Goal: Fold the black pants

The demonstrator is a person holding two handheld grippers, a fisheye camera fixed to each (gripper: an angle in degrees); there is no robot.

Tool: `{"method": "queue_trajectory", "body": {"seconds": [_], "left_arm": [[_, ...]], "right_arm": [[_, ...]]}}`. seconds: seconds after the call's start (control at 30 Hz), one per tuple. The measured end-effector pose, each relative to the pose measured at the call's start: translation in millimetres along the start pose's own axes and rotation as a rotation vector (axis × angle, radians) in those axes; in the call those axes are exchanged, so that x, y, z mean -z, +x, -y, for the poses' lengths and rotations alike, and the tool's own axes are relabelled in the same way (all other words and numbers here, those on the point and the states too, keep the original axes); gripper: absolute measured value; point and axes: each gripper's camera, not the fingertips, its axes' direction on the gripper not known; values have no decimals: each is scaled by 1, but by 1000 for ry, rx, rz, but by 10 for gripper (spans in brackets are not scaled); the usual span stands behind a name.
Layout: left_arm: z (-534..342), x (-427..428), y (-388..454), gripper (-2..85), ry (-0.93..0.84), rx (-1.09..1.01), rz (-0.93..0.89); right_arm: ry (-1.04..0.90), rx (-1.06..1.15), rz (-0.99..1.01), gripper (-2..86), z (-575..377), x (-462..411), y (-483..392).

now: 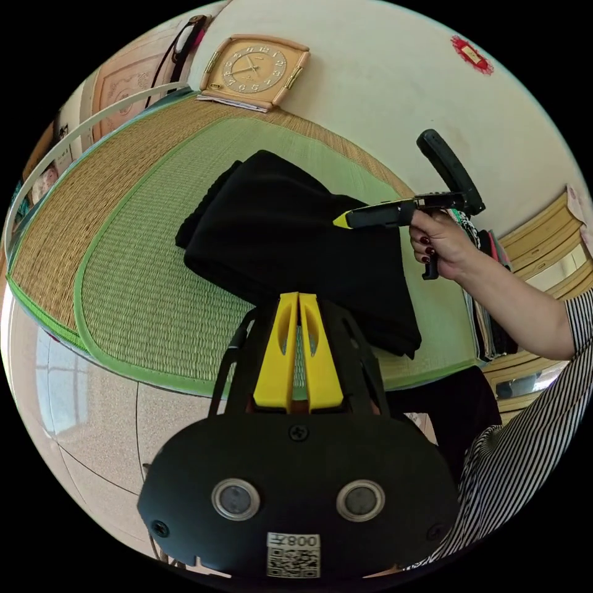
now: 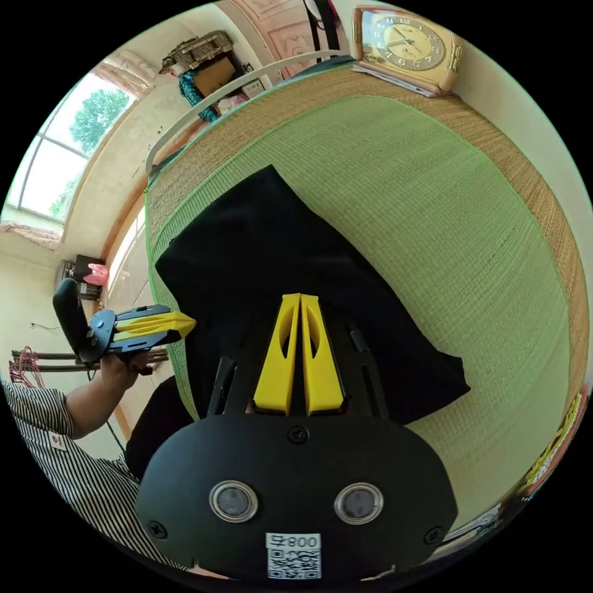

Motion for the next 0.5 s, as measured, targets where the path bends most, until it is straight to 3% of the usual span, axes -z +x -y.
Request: {"method": "queue_trajectory", "body": {"seconds": [0.17, 0.27, 0.3, 0.37, 0.5], "left_arm": [[4, 9, 22, 1, 25, -11, -13], [7, -4, 30, 1, -52, -6, 11], [7, -5, 31, 1, -48, 2, 3], [12, 3, 39, 1, -5, 16, -15], [33, 18, 57, 1, 116, -28, -55]], "right_arm": [[119, -46, -51, 1, -43, 27, 7], [47, -171, -95, 1, -65, 10, 42], [49, -208, -18, 2, -73, 5, 55], [75, -257, 48, 2, -77, 10, 66], [116, -202, -10, 1, -74, 14, 60]]}}
